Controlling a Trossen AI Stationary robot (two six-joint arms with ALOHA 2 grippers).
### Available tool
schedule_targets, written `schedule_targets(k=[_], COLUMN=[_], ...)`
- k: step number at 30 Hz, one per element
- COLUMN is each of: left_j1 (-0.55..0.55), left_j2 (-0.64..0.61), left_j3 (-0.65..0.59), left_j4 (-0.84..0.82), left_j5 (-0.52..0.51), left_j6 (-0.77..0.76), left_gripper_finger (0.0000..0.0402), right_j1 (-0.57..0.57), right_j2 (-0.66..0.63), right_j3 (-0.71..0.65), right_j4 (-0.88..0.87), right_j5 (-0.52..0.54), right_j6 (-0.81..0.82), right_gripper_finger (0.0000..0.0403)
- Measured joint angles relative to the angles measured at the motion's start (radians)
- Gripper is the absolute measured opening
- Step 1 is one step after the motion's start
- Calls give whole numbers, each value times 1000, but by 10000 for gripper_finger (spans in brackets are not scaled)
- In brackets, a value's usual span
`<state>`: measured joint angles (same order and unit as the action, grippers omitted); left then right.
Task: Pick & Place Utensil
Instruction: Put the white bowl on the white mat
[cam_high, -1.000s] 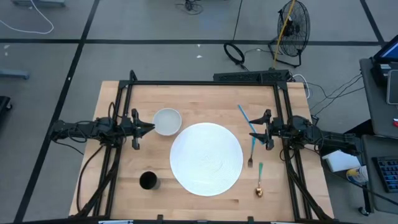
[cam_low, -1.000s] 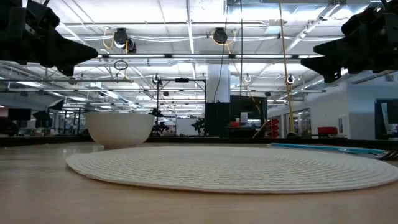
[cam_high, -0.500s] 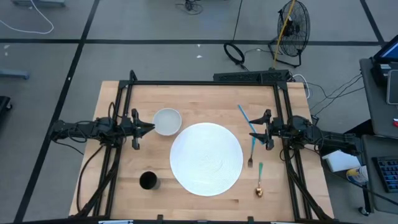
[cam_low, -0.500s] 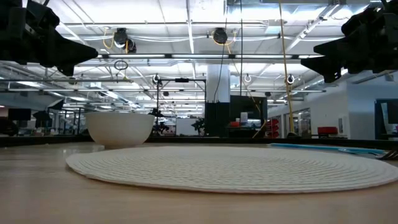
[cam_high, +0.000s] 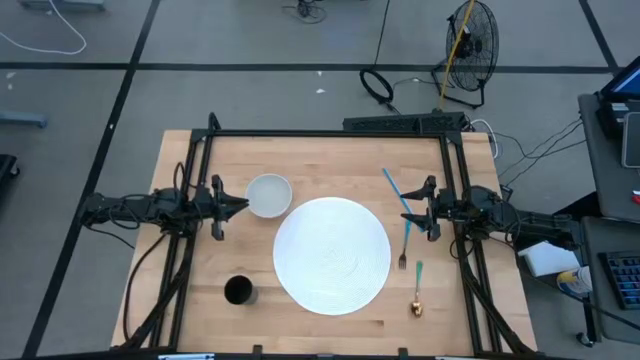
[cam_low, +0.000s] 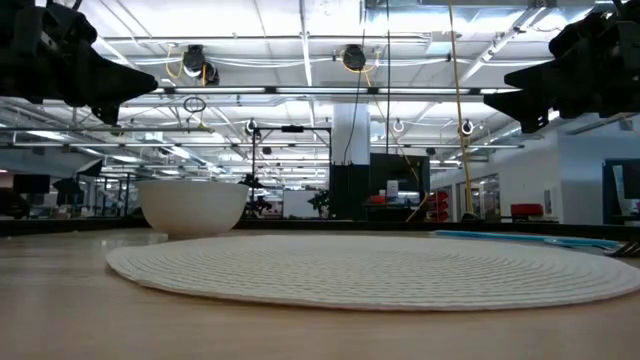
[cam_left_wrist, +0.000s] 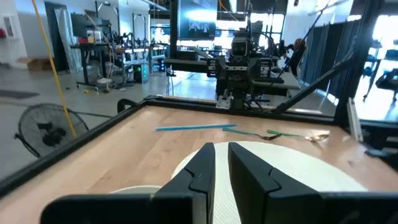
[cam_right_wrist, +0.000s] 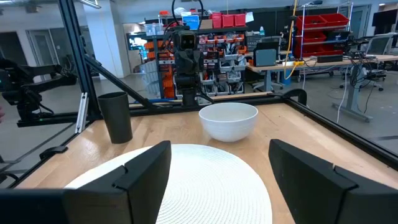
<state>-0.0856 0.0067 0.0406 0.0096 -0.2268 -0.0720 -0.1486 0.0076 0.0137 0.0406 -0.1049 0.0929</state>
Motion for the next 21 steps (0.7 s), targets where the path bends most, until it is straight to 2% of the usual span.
schedule_targets(k=[6,16,21], left_j1=[0,0,0], left_j2=[0,0,0], left_j3=[0,0,0], left_j4=[27,19,18], left_j5=[9,-45,-66], left_j6=[-122,-30,-53], left_gripper_finger=[51,51,51], right_j1=[0,0,0], right_j2=[0,1,1], right_j3=[0,0,0], right_j4=[0,124,149], right_j5=[0,21,26], right_j6=[0,7,33], right_gripper_finger=[267,267,267])
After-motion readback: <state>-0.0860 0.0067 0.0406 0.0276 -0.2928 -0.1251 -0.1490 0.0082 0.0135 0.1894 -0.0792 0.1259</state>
